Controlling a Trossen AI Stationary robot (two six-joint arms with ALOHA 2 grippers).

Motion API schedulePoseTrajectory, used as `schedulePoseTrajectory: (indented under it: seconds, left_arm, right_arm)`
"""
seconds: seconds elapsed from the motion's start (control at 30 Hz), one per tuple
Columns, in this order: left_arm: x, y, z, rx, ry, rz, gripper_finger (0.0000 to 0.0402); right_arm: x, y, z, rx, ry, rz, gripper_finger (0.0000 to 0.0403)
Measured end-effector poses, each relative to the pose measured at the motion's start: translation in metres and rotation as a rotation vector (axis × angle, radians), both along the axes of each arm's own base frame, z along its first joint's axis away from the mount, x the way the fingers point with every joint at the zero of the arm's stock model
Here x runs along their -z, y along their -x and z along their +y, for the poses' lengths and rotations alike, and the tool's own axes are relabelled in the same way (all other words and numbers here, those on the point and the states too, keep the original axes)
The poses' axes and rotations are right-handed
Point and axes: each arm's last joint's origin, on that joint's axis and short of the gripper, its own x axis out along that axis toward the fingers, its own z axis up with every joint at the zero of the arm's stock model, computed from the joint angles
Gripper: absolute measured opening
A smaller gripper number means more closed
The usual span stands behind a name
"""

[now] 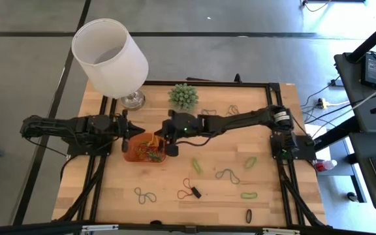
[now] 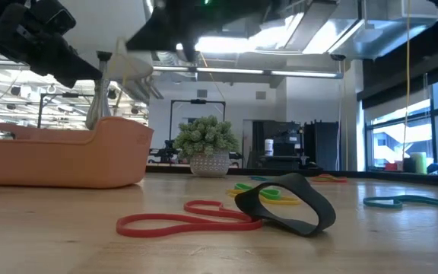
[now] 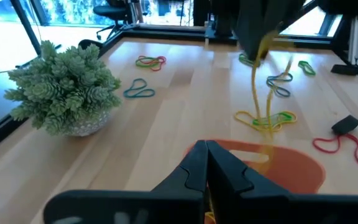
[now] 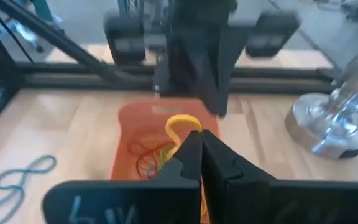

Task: Pick and place rubber bands into bin
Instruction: Put the yellow rubber band into the orange bin, then put the blue rubber band into the orange bin

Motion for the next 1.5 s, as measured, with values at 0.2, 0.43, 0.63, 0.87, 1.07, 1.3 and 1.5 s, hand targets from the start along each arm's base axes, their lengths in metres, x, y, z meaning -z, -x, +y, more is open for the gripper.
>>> schedulePoseTrajectory:
  seconds: [0.2, 0.43, 0.63, 0.87, 1.07, 1.3, 1.5]
  left_arm:
    - [0.001, 0.0, 0.0, -0.006, 0.018, 0.005, 0.0002]
    - [0.001, 0.0, 0.0, -0.011, 0.033, 0.003, 0.0002]
    - [0.001, 0.0, 0.0, -0.012, 0.035, 0.003, 0.0002]
    - [0.005, 0.002, 0.0, -0.017, 0.043, 0.044, 0.0003]
    - [0.012, -0.001, -0.002, 0.032, 0.052, 0.129, 0.0002]
    - [0.016, -0.006, -0.002, 0.017, 0.088, 0.173, 0.0002]
    - [0.011, -0.018, -0.003, -0.002, 0.125, 0.229, 0.0002]
  right_arm:
    - [0.049, -0.018, 0.001, 0.001, -0.004, 0.045, 0.001]
    - [0.079, -0.019, 0.001, 0.026, -0.048, 0.16, 0.0044]
    - [0.072, -0.017, 0.001, 0.027, -0.047, 0.186, 0.0096]
    - [0.042, -0.012, 0.0, -0.02, 0.049, 0.38, 0.0132]
    - [0.023, 0.001, 0.003, -0.054, 0.09, 0.382, 0.0133]
    - [0.01, 0.054, 0.0, 0.001, 0.047, 0.302, 0.0133]
    - [0.032, 0.133, 0.005, 0.131, -0.016, 0.237, 0.0133]
